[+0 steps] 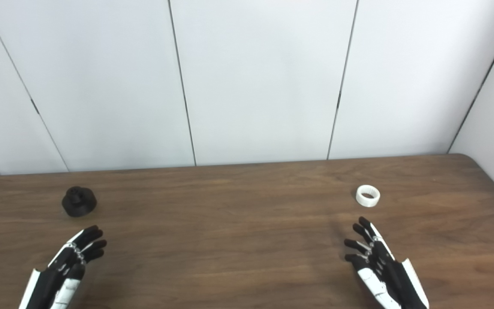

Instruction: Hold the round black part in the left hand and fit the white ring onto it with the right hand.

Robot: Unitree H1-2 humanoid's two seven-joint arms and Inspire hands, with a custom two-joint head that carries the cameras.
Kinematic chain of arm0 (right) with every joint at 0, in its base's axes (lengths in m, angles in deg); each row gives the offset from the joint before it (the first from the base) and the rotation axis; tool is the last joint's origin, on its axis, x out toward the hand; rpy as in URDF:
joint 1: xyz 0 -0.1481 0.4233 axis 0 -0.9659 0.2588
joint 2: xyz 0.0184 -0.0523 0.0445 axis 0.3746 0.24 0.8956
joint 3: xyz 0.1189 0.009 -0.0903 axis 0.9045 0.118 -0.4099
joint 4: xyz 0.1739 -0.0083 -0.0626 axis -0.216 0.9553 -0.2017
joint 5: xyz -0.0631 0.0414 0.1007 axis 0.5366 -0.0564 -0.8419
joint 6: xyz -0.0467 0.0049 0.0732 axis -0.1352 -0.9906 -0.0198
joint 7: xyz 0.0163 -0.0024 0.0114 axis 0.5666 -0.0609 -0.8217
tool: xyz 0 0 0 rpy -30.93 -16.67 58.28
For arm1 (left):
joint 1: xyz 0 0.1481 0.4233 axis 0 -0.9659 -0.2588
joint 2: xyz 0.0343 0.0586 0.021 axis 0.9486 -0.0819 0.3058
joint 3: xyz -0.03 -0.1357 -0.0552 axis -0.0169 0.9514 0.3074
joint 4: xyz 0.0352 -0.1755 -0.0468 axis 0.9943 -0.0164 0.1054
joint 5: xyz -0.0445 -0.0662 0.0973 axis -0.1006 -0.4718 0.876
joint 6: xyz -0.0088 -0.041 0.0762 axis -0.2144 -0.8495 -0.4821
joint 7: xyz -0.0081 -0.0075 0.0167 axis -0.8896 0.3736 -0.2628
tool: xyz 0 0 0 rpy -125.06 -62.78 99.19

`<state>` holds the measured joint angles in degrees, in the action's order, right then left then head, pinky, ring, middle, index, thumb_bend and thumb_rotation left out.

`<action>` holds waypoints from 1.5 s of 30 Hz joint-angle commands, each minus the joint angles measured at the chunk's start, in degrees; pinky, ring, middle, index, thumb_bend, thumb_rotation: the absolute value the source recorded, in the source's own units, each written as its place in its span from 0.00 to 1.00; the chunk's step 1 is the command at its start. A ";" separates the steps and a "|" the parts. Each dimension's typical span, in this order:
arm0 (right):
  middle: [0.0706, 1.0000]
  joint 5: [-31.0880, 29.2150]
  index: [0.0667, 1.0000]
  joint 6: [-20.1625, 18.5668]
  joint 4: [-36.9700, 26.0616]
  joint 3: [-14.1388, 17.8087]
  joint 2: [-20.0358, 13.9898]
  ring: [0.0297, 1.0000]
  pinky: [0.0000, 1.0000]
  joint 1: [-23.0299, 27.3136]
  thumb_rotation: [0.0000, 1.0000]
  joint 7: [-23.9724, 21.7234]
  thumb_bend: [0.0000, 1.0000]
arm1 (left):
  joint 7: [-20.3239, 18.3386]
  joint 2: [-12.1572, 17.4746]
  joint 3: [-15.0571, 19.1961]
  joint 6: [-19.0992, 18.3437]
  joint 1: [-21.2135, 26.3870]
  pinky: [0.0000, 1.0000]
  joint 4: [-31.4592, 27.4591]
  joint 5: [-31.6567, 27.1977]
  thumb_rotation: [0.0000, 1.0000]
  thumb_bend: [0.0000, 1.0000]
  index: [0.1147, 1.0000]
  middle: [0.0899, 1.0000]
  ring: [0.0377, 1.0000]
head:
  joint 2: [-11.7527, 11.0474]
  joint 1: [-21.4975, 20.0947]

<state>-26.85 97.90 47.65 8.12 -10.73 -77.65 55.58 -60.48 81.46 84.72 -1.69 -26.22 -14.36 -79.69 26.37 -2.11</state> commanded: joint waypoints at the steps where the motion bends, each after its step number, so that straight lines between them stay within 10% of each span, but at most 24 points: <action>1: 0.93 -0.04 0.95 2.37 2.04 -0.29 0.60 0.82 0.72 -0.61 0.75 0.11 0.47 | 0.44 -1.54 -1.22 1.84 -1.70 0.81 4.22 0.08 0.75 0.75 0.85 0.85 0.82 | 0.05 0.11; 20: 0.93 -0.63 0.96 2.26 1.94 -0.13 0.53 0.83 0.74 -0.82 0.73 -0.04 0.46 | 1.98 -2.28 -0.82 3.94 -1.81 0.78 4.00 1.70 0.65 0.70 0.81 0.85 0.81 | 0.32 0.40; 28: 0.93 -0.57 0.96 2.14 1.95 -0.09 0.37 0.83 0.74 -0.79 0.74 -0.07 0.46 | 15.64 -2.10 0.22 10.10 -1.17 0.81 1.88 20.09 0.28 0.75 0.62 0.82 0.86 | 0.13 0.74; 35: 0.94 -1.32 0.97 2.53 2.68 0.17 -0.32 0.84 0.74 -0.42 0.73 -0.62 0.43 | 34.58 2.82 -1.58 10.13 0.18 0.95 -0.99 30.57 0.34 0.81 0.61 0.89 0.92 | -0.06 2.78; 45: 0.95 -2.51 0.97 3.05 4.21 0.80 -0.94 0.85 0.76 0.30 0.74 -1.49 0.42 | 38.84 6.14 4.29 10.10 2.05 0.98 -1.42 31.47 0.41 0.86 0.60 0.91 0.95 | -0.63 5.82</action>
<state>-28.64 99.08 49.43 8.80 -11.63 -76.65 54.41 -22.48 86.15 88.53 6.89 -25.53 -15.22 -48.65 25.75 3.34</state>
